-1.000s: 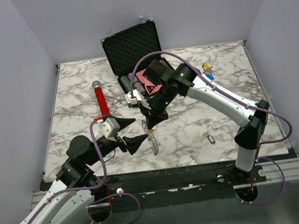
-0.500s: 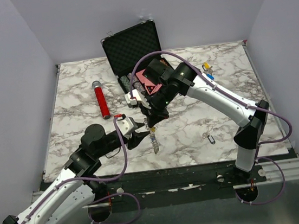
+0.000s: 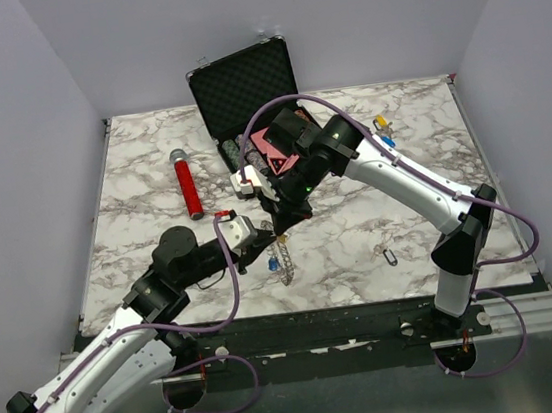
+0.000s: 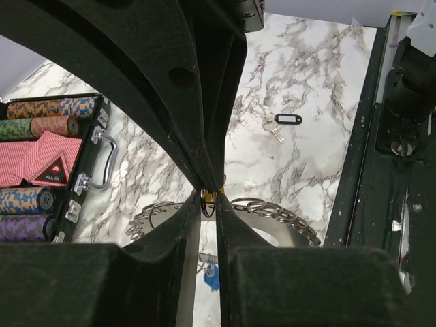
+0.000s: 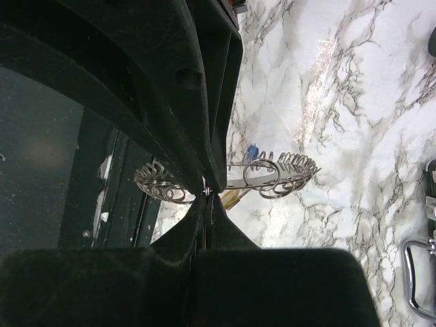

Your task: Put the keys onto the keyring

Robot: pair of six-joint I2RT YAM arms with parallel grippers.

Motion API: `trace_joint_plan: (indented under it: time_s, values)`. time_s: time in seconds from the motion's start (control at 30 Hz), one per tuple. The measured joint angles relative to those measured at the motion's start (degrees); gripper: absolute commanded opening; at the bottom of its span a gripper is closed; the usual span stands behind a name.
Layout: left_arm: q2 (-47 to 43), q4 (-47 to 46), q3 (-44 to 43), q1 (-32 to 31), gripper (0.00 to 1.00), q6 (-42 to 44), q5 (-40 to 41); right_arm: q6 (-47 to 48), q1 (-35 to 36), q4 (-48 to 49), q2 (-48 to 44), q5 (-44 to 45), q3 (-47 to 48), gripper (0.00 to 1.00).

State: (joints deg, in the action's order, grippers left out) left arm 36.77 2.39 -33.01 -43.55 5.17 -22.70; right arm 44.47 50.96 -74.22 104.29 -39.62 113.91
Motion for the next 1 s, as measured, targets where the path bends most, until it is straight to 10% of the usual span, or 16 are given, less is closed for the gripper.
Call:
trace_joint_plan:
  time_s: [0.57, 1.0]
  values:
    - [2.1, 0.9, -1.3, 0.0, 0.0, 0.5, -0.3, 0.6, 0.0, -1.4, 0.1, 0.3, 0.1, 0.02]
    - [-4.7, -7.7, 6.8, 0.0, 0.0, -11.5, 4.0, -0.5, 0.1, 0.3, -0.9, -2.2, -0.4, 0.39]
